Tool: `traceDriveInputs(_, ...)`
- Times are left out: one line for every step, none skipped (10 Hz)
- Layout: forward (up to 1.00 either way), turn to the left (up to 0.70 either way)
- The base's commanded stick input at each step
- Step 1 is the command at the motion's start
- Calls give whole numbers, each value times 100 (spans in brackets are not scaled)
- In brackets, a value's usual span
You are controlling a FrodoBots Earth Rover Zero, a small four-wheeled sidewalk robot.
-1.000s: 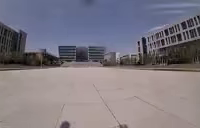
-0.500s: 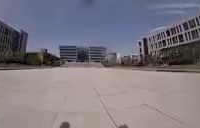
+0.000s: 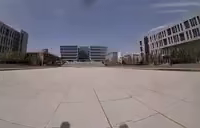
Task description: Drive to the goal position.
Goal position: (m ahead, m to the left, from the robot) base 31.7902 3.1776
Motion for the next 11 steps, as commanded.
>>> traceDriveInputs(70,0)
traceDriveInputs(70,0)
traceDriveInputs(70,0)
traceDriveInputs(70,0)
traceDriveInputs(70,0)
traceDriveInputs(70,0)
traceDriveInputs(70,0)
traceDriveInputs(70,0)
traceDriveInputs(70,0)
traceDriveInputs(70,0)
traceDriveInputs(70,0)
